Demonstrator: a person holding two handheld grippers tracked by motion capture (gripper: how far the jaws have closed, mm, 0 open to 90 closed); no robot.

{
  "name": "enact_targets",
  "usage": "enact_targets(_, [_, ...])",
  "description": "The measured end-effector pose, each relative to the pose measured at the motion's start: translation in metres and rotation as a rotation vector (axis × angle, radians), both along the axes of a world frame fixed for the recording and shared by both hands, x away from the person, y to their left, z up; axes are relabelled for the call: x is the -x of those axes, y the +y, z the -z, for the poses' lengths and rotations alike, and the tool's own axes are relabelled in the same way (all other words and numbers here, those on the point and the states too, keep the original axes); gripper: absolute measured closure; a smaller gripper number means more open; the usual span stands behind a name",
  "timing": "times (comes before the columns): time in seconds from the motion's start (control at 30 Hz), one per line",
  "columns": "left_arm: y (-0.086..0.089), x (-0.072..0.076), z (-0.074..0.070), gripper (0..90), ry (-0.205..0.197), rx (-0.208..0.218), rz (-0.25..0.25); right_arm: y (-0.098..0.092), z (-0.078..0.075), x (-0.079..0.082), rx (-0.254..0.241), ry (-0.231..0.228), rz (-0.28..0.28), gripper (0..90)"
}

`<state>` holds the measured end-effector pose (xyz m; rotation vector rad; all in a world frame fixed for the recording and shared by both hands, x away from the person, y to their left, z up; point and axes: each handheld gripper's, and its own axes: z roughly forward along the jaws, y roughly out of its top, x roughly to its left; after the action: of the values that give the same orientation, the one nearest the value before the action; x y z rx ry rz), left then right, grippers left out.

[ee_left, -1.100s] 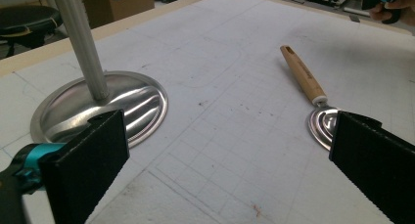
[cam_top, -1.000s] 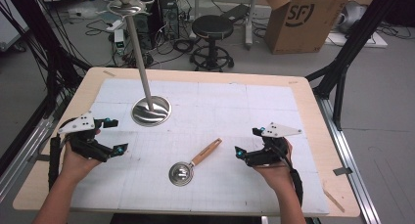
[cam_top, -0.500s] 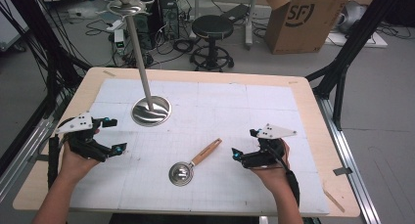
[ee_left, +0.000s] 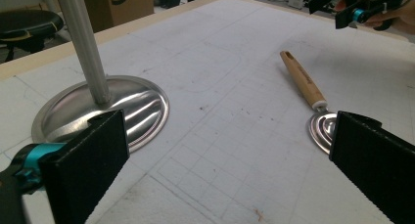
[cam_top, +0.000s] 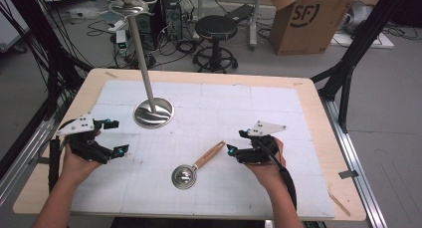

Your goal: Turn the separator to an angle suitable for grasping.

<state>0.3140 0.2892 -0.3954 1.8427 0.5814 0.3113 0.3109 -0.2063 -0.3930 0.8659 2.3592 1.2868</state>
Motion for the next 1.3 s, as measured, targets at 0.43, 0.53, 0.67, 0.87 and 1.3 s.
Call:
enact_targets(0.43, [-0.003, -0.001, 0.002, 1.8, 0.009, -0.011, 0.005, 0.029, 0.005, -0.029, 0.066, 0.088, -0.065, 51.7])
enact_targets(0.53, [-0.003, -0.001, 0.002, 1.8, 0.008, -0.013, 0.005, 0.039, 0.008, -0.038, 0.093, 0.110, -0.058, 58.0])
enact_targets(0.67, [-0.002, -0.001, 0.002, 1.8, 0.007, -0.010, 0.006, 0.047, 0.012, -0.044, 0.146, 0.121, -0.060, 65.5])
enact_targets(0.87, [-0.002, -0.002, 0.003, 1.8, 0.010, -0.015, 0.004, 0.063, 0.016, -0.051, 0.213, 0.153, -0.088, 75.7])
enact_targets(1.3, [-0.005, -0.002, 0.004, 1.8, 0.013, -0.031, 0.009, 0.058, 0.023, -0.058, 0.242, 0.208, -0.059, 84.7])
